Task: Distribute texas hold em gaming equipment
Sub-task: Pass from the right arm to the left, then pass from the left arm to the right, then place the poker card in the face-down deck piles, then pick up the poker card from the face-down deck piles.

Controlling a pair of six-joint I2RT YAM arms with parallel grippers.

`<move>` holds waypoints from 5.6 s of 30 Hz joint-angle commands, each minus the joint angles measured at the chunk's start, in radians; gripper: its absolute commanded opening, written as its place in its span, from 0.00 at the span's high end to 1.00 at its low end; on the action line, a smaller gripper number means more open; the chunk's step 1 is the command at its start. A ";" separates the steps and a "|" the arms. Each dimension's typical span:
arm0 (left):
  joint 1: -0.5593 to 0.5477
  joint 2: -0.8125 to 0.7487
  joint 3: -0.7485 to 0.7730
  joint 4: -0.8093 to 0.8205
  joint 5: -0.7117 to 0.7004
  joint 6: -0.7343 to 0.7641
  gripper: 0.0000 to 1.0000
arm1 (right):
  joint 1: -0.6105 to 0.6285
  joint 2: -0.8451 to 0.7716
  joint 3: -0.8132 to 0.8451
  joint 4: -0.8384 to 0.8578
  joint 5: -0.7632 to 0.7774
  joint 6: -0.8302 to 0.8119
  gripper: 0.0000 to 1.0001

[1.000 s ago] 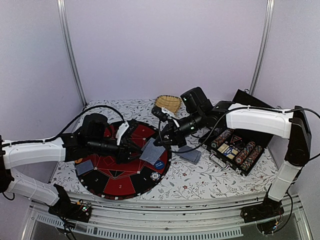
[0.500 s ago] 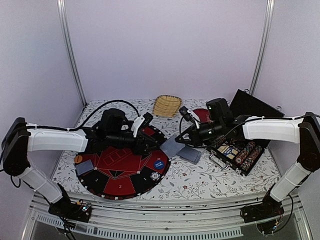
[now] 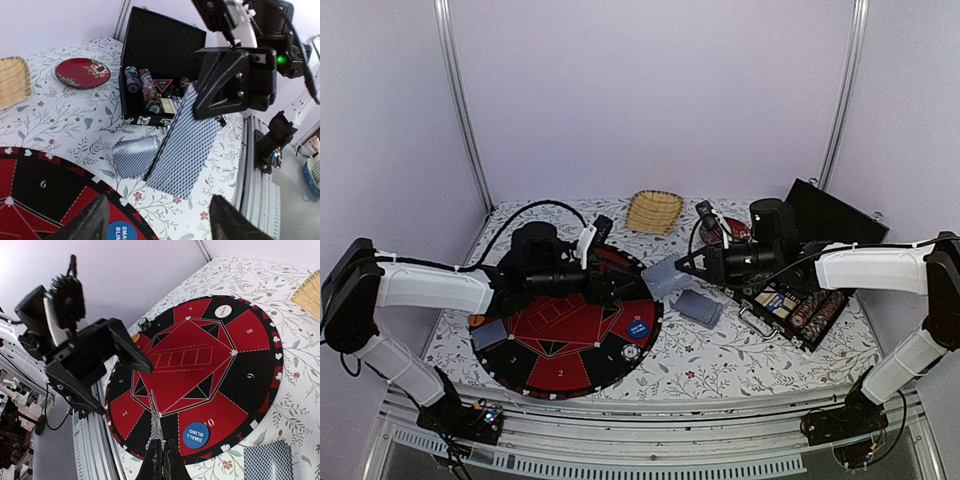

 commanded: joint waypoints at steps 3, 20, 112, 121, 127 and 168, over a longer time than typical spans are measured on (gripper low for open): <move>0.038 0.138 -0.014 0.220 0.087 -0.178 0.19 | -0.002 0.010 -0.028 0.139 -0.043 0.123 0.98; 0.035 0.259 0.004 0.482 0.251 -0.298 0.87 | 0.031 0.061 -0.009 0.171 -0.101 0.106 0.97; 0.073 0.573 0.511 -0.351 0.054 -0.046 0.28 | -0.062 -0.058 -0.174 -0.258 0.547 0.383 0.42; 0.049 0.665 0.586 -0.352 0.124 -0.079 0.33 | -0.054 0.021 -0.066 -0.371 0.546 0.271 0.51; 0.037 0.707 0.615 -0.364 0.152 -0.082 0.33 | -0.055 0.064 -0.067 -0.374 0.538 0.244 0.44; 0.019 0.738 0.632 -0.387 0.232 -0.066 0.91 | -0.043 0.079 -0.082 -0.363 0.509 0.237 0.62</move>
